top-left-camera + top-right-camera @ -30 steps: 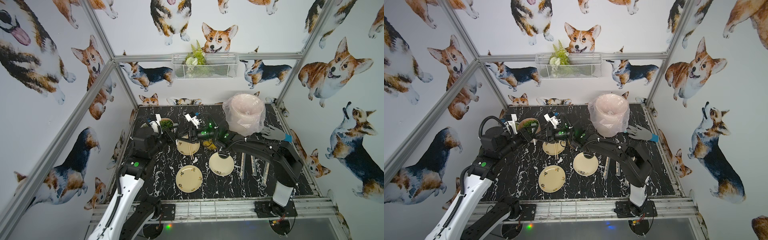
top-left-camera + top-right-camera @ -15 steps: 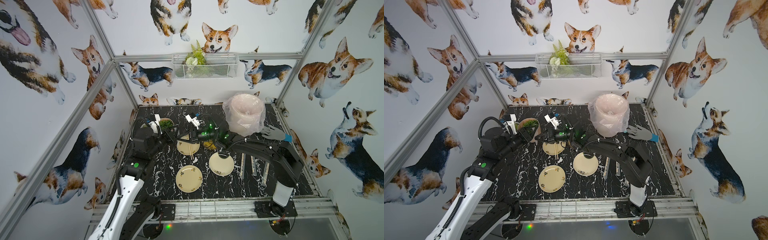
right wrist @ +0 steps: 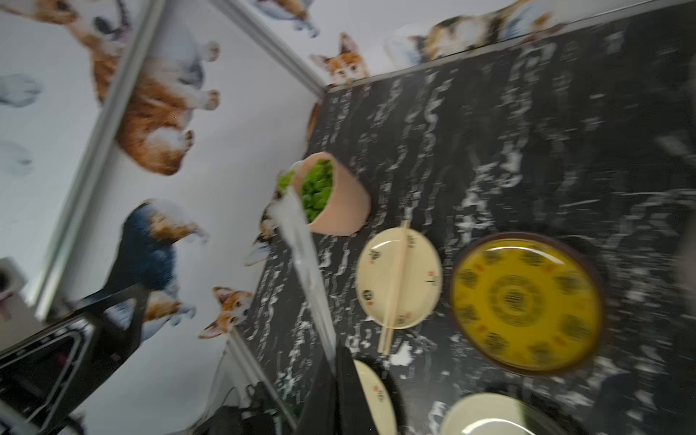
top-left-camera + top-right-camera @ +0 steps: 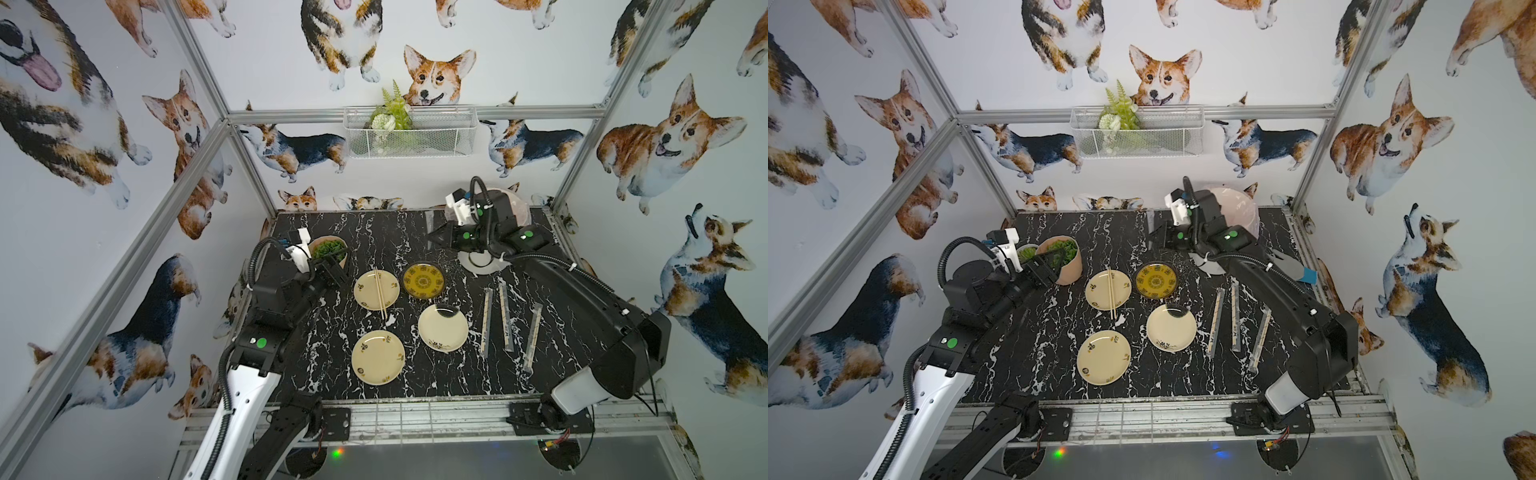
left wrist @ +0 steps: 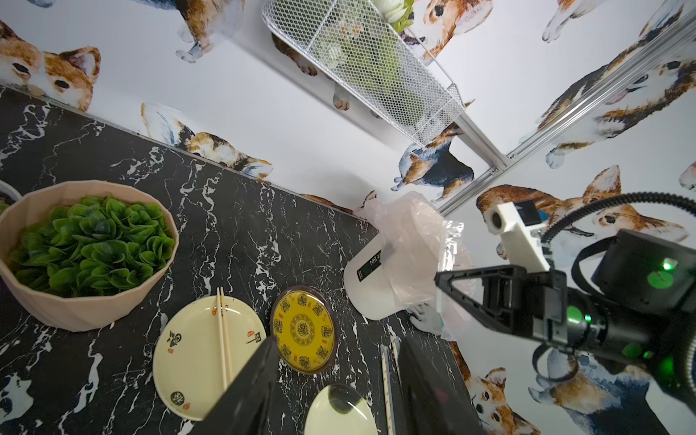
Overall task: Remove the packaging of disposable chopsticks
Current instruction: Place the packet bag in the trash bin.
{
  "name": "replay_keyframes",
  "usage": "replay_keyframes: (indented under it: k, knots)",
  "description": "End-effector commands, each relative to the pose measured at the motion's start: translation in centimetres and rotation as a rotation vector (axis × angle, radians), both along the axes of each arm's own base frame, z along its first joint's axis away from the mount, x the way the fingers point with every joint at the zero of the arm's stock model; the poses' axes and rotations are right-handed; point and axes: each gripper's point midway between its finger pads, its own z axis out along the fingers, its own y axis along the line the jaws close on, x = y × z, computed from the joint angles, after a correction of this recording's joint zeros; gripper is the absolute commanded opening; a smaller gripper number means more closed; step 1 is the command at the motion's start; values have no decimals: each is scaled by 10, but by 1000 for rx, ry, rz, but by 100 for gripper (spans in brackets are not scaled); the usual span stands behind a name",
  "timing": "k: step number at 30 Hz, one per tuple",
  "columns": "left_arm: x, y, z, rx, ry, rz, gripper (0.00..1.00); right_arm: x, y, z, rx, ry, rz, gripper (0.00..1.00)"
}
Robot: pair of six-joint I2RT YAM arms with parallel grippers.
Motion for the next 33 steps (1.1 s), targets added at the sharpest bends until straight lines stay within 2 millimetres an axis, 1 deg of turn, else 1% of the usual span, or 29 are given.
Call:
replay_keyframes:
  k: [1,2,4,6,7,9,10,11,13,15,18,21,25,27,29,30,31,33]
  knots:
    - [2,-1,-7,6,10,-7,54,10,-97,-35,-397,59,-161,0]
    - [2,-2,-9,6,15,-9,54,18,-113,-33,-439,55,-201,0]
    - [2,-2,-10,6,16,-11,54,29,-135,-29,-514,48,-247,0]
    - [2,-3,-11,6,19,-13,54,41,-151,-26,-583,32,-284,0]
    - [2,-3,-11,5,21,-15,54,45,-157,-28,-612,37,-296,4]
    - [2,-3,-11,7,20,-17,55,52,-166,-35,-675,91,-296,33]
    - [2,-3,-11,7,19,-18,55,53,-168,-36,-705,113,-286,41]
    - [2,-3,-11,6,20,-18,55,54,-169,-37,-725,138,-279,43]
    - [2,-4,-11,7,21,-22,55,55,-171,-39,-747,164,-275,44]
    - [2,-4,-13,5,27,-21,55,58,-170,-38,-748,154,-276,46]
    - [2,-4,-14,2,29,-23,55,59,-169,-30,-732,128,-283,51]
    - [2,-4,-14,-1,30,-23,55,57,-166,-23,-703,107,-281,54]
    - [2,-5,-15,-1,32,-26,55,53,-178,-20,-752,94,-310,57]
    - [2,-5,-15,-1,32,-27,55,50,-174,-15,-720,82,-300,57]
    - [2,-6,-15,-2,33,-30,55,47,-166,-9,-665,60,-282,60]
    - [3,-6,-15,-2,35,-32,55,47,-166,-6,-655,46,-290,62]
    - [3,-6,-16,-4,36,-32,55,46,-169,-6,-665,41,-300,67]
    - [4,-7,-16,-8,38,-36,55,45,-180,-8,-710,43,-336,70]
